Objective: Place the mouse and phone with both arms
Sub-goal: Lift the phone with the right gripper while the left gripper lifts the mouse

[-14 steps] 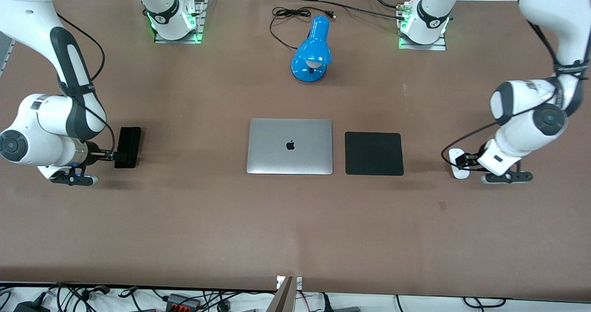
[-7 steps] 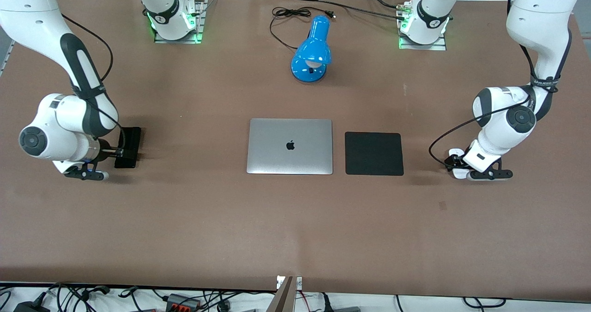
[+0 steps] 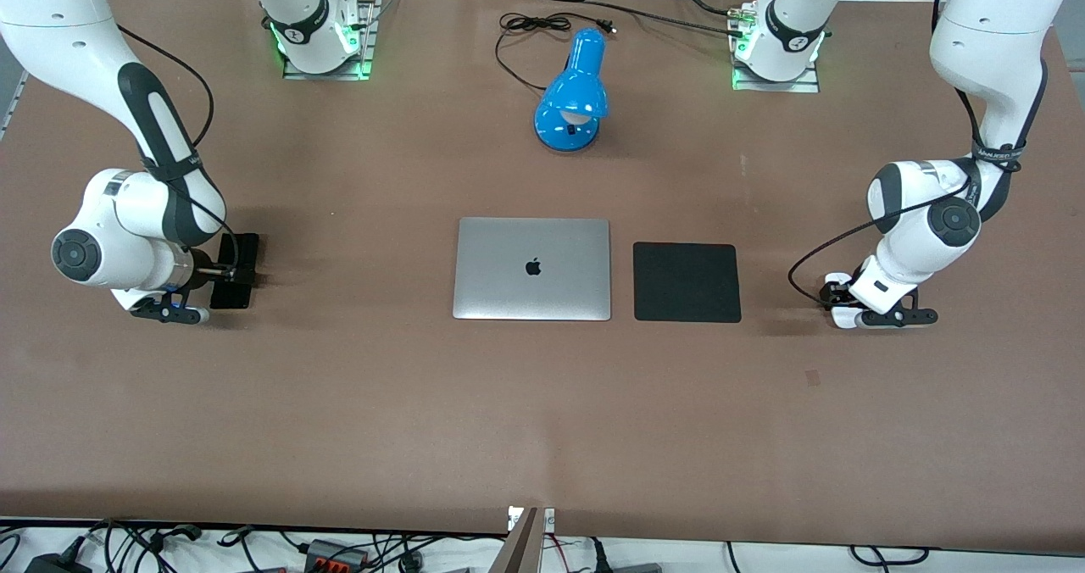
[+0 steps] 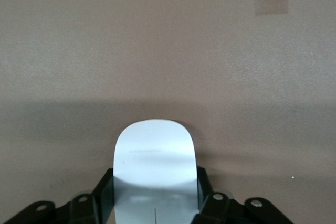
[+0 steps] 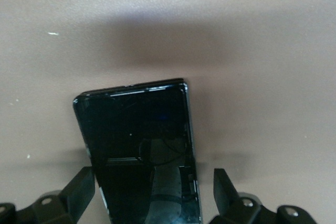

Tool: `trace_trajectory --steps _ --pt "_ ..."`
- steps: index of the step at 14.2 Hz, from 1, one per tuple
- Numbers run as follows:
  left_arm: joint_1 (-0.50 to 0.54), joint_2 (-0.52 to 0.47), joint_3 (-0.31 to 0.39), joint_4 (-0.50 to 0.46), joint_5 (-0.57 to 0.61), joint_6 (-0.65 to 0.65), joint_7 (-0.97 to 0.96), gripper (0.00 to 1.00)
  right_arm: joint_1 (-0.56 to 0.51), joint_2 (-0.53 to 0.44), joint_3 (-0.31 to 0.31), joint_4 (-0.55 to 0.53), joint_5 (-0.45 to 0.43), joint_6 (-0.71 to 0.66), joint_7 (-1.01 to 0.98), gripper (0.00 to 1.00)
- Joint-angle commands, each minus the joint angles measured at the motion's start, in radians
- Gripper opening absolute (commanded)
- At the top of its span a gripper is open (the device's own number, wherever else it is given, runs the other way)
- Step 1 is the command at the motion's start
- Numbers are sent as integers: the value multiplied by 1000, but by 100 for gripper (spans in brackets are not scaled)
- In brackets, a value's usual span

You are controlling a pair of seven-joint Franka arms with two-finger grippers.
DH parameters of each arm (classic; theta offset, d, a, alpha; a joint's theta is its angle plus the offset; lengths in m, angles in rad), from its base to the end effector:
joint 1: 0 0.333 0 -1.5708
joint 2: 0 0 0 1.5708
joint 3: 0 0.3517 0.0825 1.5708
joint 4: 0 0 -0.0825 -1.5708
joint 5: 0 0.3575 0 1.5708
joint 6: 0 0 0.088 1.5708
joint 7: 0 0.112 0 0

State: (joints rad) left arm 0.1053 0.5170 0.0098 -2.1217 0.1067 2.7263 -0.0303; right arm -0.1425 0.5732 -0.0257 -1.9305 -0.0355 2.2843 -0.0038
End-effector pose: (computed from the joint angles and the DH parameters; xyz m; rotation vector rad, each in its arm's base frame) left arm 0.5840 0.0635 0.2205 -3.0822 -0.0742 -0.1312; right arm 0.5923 -0.1007 0.2173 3.0958 -0.2103 -0.3456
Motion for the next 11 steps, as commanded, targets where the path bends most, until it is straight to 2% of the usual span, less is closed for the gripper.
trace_trajectory --steps 1,5,11 --pt "10 -12 -8 -7 27 1 -8 40 -28 -22 21 -39 11 11 5 100" --pt "10 -40 -14 28 27 -46 -10 36 -28 -27 23 -48 11 6 5 100" --pt "5 -110 -31 244 25 -487 3 32 -28 -27 23 -56 11 4 7 100"
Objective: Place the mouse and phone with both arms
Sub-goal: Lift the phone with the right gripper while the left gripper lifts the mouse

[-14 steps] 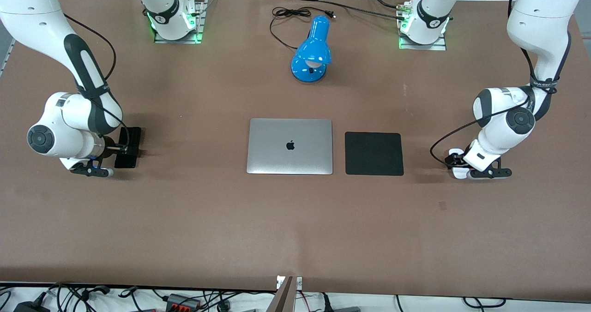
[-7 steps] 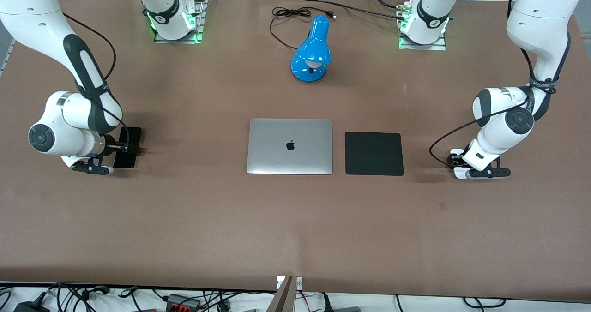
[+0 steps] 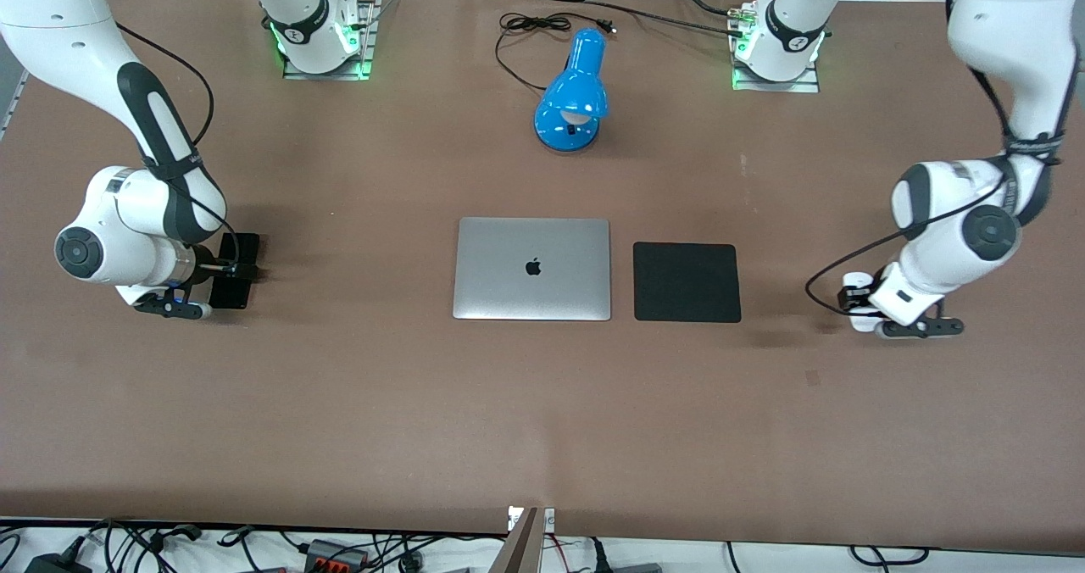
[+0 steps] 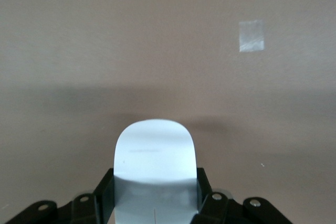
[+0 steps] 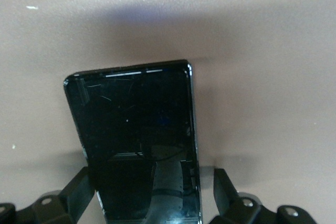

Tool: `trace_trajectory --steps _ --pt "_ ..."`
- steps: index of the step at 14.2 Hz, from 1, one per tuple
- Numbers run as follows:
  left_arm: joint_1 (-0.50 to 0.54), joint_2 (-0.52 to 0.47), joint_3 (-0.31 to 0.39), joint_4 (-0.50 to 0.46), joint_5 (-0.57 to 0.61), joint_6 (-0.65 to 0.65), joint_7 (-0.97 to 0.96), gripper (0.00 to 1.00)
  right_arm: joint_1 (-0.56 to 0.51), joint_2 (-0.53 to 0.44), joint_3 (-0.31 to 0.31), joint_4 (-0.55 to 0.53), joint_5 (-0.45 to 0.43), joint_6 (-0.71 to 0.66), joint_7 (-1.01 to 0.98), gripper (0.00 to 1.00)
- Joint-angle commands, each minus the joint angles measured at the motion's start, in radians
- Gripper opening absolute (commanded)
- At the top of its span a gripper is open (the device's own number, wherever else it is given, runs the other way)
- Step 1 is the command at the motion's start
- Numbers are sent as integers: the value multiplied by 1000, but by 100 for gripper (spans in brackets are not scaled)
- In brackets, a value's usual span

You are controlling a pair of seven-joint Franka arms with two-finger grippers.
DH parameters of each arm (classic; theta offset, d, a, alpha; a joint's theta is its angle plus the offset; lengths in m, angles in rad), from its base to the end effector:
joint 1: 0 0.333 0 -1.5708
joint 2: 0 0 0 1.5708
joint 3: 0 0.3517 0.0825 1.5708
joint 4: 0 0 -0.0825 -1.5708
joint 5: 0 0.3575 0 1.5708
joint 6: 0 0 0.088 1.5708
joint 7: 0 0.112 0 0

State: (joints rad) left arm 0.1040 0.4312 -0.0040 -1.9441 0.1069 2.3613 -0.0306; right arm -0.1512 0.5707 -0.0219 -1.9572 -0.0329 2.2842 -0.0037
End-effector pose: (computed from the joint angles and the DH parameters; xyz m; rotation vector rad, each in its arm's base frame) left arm 0.6125 0.0634 0.3045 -3.0679 -0.0835 0.0253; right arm 0.5823 -0.1021 0.2098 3.0975 -0.2215 -0.3835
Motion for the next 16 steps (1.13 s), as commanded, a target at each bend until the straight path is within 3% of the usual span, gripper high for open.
trace_trajectory --steps 1,4,6,12,16 --pt "6 -26 -17 112 23 -196 5 32 -18 -23 19 -34 8 4 5 98" --pt "-1 -26 -21 192 14 -324 8 29 -16 -26 19 -34 8 -2 7 47" --pt "-1 -26 -19 206 14 -329 5 28 -10 -38 19 -32 8 -15 5 30" --pt "0 -26 -34 208 14 -329 9 24 -7 -109 80 29 7 -98 -13 27" --pt "-1 -25 -34 208 14 -329 9 23 4 -82 200 60 19 -74 16 27"
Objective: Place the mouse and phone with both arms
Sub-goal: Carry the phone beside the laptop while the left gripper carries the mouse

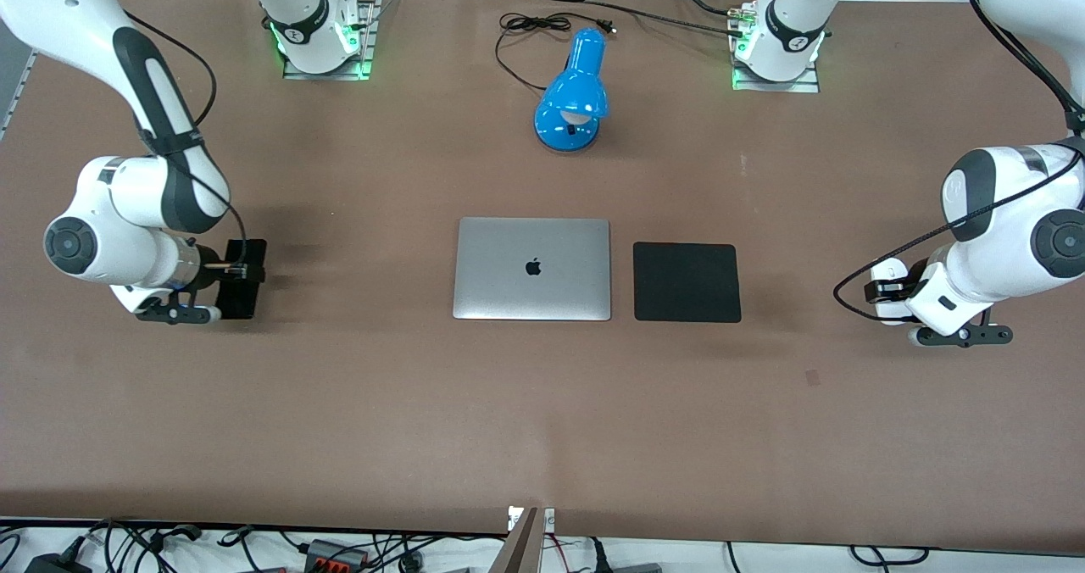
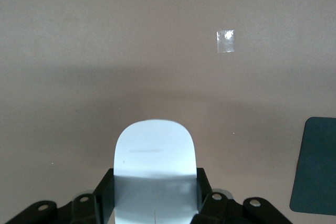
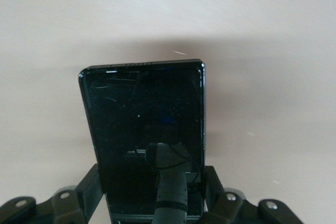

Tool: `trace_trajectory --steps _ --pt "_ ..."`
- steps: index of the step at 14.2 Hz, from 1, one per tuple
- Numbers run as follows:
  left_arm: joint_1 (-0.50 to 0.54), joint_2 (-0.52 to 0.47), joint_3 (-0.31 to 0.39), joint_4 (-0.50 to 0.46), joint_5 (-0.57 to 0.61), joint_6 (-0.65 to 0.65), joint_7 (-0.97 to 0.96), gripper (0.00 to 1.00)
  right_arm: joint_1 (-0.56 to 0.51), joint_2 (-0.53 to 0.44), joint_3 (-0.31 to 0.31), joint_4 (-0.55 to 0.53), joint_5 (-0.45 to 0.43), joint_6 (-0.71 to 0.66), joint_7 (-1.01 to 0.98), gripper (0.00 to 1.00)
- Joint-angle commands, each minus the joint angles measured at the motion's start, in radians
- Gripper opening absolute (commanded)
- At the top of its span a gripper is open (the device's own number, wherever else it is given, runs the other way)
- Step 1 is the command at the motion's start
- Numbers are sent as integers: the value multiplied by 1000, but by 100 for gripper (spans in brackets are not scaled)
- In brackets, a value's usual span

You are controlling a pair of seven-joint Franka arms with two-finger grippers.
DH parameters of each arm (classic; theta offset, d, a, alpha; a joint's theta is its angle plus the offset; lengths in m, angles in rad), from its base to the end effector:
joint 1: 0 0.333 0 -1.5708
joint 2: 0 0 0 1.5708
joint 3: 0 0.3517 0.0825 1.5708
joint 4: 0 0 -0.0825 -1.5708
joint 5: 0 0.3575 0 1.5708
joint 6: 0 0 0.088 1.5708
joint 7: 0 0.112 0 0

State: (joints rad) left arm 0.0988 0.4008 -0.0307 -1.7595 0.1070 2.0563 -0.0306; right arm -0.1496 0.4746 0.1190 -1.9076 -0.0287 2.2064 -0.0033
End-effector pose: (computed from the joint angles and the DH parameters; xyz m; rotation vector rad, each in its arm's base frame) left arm 0.6302 0.0512 0.3742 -3.0587 -0.0698 0.1608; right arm 0.6068 -0.0248 0.2818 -3.0935 0.0257 0.2660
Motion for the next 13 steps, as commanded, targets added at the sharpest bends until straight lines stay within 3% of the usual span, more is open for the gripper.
trace_trajectory --steps 1,9,13 --pt "1 6 -9 23 14 -24 6 23 16 25 74 21 44 12 55 27" --pt "-5 7 -14 22 14 -24 -2 23 269 75 79 97 44 13 429 28" --pt "-7 10 -15 22 14 -22 0 23 320 110 79 130 38 9 470 28"
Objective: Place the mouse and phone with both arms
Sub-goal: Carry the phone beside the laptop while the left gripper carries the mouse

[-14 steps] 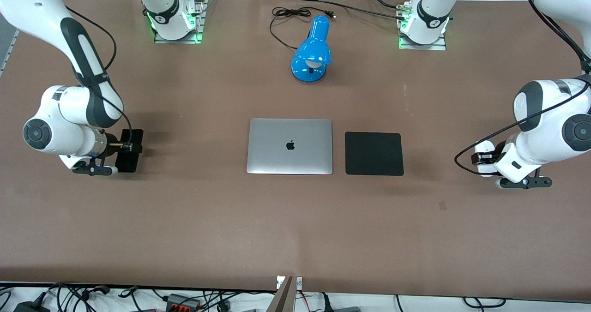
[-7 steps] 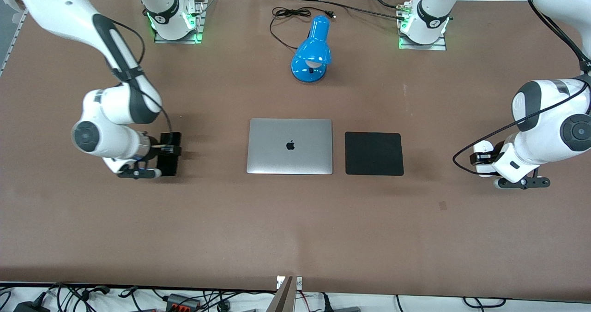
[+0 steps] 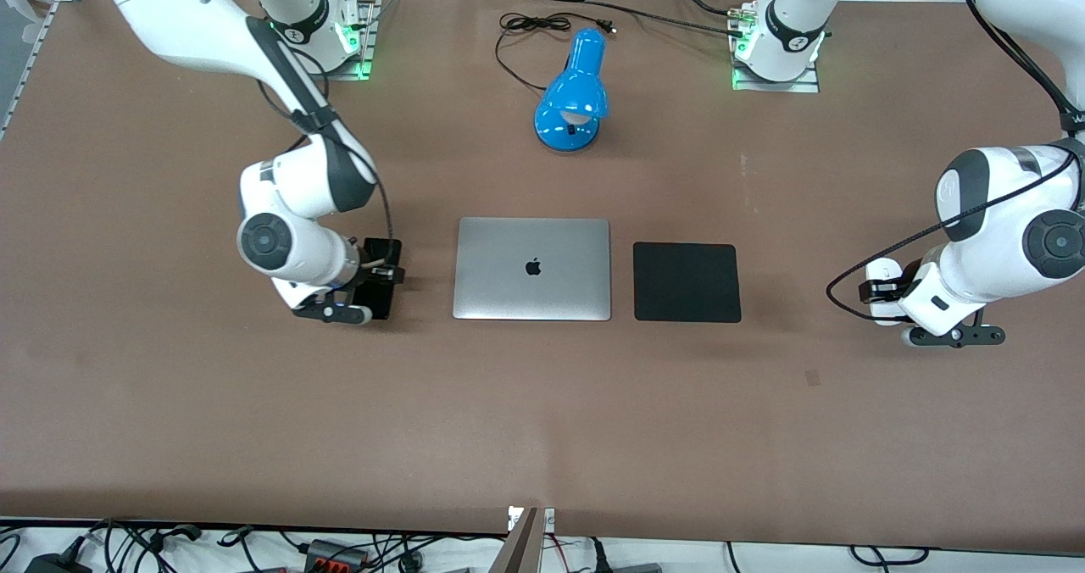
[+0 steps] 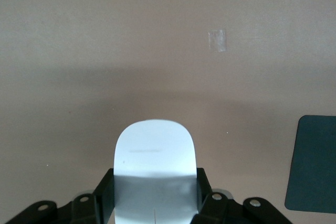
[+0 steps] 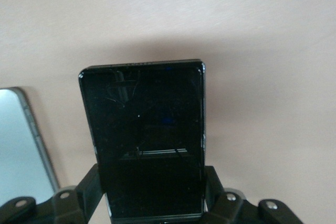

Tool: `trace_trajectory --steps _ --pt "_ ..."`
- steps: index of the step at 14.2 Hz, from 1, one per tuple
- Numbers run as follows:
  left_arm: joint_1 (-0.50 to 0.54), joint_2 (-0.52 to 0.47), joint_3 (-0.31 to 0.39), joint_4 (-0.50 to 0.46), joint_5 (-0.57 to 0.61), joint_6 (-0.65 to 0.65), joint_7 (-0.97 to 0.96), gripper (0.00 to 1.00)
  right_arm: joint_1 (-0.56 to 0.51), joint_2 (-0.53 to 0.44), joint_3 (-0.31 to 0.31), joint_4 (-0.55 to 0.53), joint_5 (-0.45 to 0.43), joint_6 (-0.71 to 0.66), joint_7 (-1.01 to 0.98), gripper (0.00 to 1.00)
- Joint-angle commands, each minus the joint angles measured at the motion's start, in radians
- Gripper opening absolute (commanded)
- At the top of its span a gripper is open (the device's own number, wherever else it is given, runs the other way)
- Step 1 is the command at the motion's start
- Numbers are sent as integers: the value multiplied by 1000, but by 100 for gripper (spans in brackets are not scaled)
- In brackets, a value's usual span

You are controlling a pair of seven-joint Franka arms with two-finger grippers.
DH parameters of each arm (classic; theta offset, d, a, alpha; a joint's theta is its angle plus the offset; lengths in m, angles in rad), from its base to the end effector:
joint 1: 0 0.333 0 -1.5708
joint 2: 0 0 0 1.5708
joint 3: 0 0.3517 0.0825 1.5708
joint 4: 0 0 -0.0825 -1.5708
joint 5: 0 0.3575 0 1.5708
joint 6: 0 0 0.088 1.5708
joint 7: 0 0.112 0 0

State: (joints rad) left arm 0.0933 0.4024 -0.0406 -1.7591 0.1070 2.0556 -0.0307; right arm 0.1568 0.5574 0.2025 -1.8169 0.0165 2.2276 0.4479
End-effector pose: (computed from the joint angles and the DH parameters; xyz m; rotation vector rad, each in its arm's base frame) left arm 0.6310 0.0422 0.3734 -3.0622 -0.0473 0.1625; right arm 0.5984 0.2122 0.2704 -3.0668 0.1877 0.2660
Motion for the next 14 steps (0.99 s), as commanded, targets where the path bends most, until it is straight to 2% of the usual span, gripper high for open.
trace_trajectory --steps 1,6,8,12,14 --pt "0 9 -13 21 14 -22 1 23 20 36 -5 42 -19 -13 18 28" --pt "0 10 -21 14 14 -25 -5 23 52 70 -5 42 -40 -10 22 28" --pt "-6 21 -92 13 13 -28 -8 23 72 79 -6 45 -38 -8 23 28" --pt "-17 52 -226 12 -26 -23 -187 22 72 95 -6 47 -38 -8 37 28" --pt "-61 75 -265 -12 -29 -19 -280 22 73 96 -6 47 -41 -8 49 28"
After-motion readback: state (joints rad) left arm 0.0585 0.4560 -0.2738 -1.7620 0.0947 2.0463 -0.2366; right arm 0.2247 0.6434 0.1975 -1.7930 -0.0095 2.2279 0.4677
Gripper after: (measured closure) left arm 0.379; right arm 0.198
